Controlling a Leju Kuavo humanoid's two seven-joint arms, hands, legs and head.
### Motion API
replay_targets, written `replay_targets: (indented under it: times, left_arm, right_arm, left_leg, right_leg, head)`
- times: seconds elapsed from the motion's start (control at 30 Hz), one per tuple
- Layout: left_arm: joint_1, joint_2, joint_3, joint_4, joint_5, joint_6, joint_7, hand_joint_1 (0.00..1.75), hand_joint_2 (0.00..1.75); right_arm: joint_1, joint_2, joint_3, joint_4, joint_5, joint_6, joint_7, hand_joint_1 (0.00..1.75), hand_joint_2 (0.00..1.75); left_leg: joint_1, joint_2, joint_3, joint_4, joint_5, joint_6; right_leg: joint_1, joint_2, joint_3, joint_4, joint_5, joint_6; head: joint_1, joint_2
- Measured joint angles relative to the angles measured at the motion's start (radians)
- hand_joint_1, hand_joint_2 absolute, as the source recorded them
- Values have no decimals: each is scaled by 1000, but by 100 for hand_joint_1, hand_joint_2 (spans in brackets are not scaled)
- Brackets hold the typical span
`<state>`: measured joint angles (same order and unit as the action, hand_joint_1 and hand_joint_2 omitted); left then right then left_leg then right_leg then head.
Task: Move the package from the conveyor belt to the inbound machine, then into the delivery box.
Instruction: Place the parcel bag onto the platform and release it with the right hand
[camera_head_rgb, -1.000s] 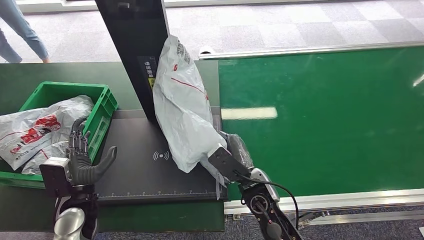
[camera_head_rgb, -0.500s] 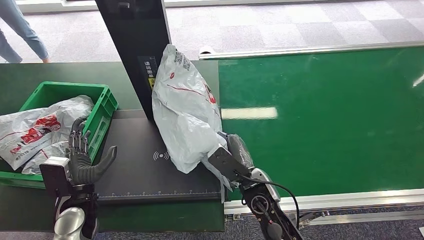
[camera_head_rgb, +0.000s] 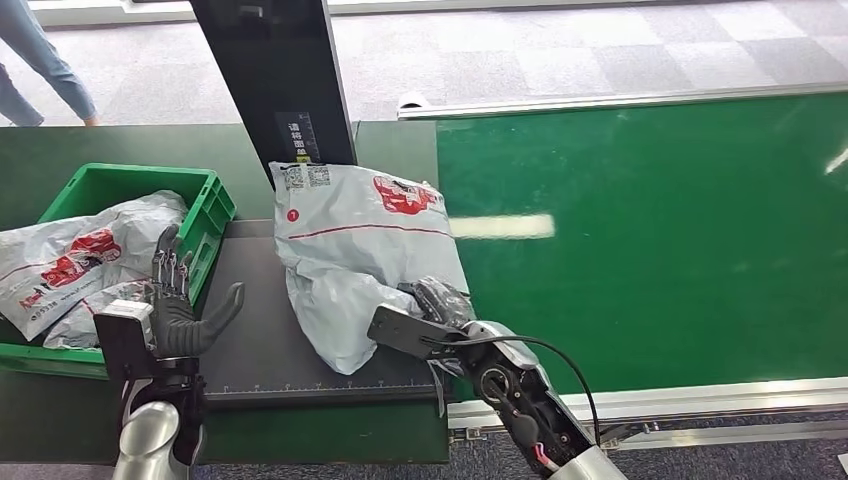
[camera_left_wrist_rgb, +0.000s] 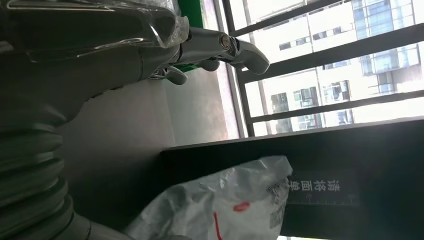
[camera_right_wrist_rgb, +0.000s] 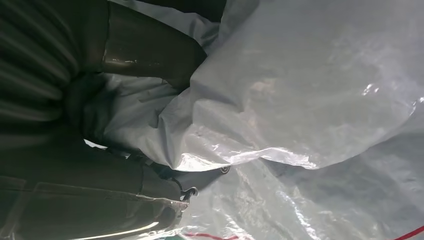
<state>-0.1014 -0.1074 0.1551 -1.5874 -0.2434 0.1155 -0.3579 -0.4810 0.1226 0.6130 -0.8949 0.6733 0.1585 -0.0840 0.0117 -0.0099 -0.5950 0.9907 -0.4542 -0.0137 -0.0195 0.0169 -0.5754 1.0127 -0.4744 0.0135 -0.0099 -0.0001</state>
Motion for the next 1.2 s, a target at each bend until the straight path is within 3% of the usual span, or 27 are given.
replay_targets:
  times: [0.33,0.73,0.77,0.8,0.87,0.9,0.93,1.07,1.2]
  left_arm:
    - [-41,18,-14,41,-38,25,-9,0,175]
    - [-54,28,-14,70,-34,29,-14,0,175]
    - [-54,28,-14,71,-35,29,-15,0,175]
    - [-54,28,-14,73,-36,30,-17,0,175]
    - [-54,28,-14,76,-39,32,-22,0,175]
    - [-54,28,-13,78,-41,33,-25,0,175]
    - [-53,28,-13,80,-42,33,-27,0,175]
    - [-45,28,-9,82,-45,36,-31,0,175]
    - [-25,31,2,80,-57,28,-36,0,175]
  right_arm:
    - [-77,123,179,161,74,8,-40,175,175]
    - [-93,160,253,211,65,31,-66,175,175]
    - [-94,162,256,214,61,37,-73,142,175]
    - [-96,165,261,217,56,43,-79,98,175]
    - [-100,173,273,227,49,50,-82,11,87]
    - [-103,178,279,234,46,51,-77,0,44]
    - [-105,183,284,241,43,50,-66,0,0]
    - [-115,192,297,269,22,31,-25,0,0]
    - [-105,172,276,249,-58,-28,-91,0,0]
  left_leg:
    - [1,0,0,0,0,0]
    - [1,0,0,0,0,0]
    - [1,0,0,0,0,0]
    - [1,0,0,0,0,0]
    - [1,0,0,0,0,0]
    - [1,0,0,0,0,0]
    - [1,0,0,0,0,0]
    - [1,0,0,0,0,0]
    - [1,-1,0,0,0,0]
  right_leg:
    - [1,0,-1,0,0,0]
    - [1,0,0,0,0,0]
    - [1,0,0,0,0,0]
    - [1,0,0,0,0,0]
    - [1,0,-1,0,0,0]
    - [1,0,-1,0,0,0]
    - [1,0,-1,0,0,0]
    - [1,0,0,0,0,0]
    - [1,0,0,0,0,0]
  head:
    - [0,0]
    - [0,0]
    - [0,0]
    - [0,0]
    - [0,0]
    - [0,0]
    - [0,0]
    - [0,0]
    - [0,0]
